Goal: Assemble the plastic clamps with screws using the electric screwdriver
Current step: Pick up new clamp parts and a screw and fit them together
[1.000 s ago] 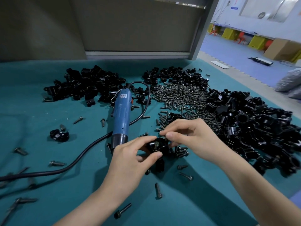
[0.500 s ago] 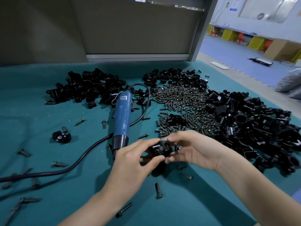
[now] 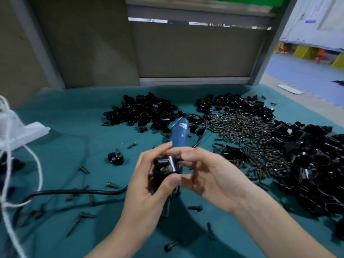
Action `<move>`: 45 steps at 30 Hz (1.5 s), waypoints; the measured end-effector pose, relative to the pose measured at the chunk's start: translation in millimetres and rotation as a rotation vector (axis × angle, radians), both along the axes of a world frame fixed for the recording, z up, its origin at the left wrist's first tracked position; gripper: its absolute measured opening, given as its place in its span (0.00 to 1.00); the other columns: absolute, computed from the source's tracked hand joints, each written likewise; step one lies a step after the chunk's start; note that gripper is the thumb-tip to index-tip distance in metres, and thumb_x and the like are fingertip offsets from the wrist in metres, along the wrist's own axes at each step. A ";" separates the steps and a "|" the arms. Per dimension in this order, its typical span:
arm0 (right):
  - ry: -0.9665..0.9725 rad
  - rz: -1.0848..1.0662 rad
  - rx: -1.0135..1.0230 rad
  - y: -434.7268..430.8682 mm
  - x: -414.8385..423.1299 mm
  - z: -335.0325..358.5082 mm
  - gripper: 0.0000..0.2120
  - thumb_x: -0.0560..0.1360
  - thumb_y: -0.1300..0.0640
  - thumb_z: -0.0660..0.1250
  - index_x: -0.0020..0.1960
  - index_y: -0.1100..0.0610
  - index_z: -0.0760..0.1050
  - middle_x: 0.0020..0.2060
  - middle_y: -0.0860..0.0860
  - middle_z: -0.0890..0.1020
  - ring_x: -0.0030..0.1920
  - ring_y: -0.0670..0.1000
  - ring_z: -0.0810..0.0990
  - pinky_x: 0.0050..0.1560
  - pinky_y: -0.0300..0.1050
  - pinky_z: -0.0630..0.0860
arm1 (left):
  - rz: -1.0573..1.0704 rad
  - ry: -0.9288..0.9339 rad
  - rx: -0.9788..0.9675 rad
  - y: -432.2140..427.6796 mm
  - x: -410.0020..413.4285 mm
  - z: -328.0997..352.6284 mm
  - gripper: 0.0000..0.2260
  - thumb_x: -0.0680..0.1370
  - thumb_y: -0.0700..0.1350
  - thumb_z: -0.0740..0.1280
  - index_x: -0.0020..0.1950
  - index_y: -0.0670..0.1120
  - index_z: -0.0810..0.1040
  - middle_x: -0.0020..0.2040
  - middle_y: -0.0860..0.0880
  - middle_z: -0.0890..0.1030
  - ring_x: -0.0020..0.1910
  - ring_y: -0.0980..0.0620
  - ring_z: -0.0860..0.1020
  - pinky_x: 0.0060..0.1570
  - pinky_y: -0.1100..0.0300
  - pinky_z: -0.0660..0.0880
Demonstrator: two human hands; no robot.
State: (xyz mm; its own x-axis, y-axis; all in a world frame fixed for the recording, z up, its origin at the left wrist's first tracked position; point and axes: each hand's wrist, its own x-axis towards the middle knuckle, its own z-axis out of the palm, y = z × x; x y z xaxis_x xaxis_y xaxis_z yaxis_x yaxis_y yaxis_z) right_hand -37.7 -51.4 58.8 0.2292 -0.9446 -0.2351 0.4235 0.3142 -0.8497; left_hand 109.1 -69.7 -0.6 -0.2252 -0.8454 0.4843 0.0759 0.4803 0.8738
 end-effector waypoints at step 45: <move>-0.644 -0.362 -0.106 -139.7 -16.0 3.2 0.21 0.71 0.40 0.68 0.47 0.58 0.77 0.35 0.49 0.78 0.27 0.46 0.75 0.28 0.36 0.74 | -0.123 0.401 0.863 -29.2 35.7 -16.4 0.17 0.67 0.47 0.69 0.52 0.40 0.76 0.39 0.40 0.83 0.33 0.53 0.78 0.28 0.64 0.74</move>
State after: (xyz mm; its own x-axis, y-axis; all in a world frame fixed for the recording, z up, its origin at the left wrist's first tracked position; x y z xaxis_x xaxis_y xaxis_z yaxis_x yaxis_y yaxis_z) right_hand -53.6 -191.1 62.0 -0.0384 -0.9973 -0.0630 0.9093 -0.0087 -0.4161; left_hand 144.7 -98.8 -17.0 -0.2886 -0.9285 -0.2338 0.4530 -0.3475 0.8210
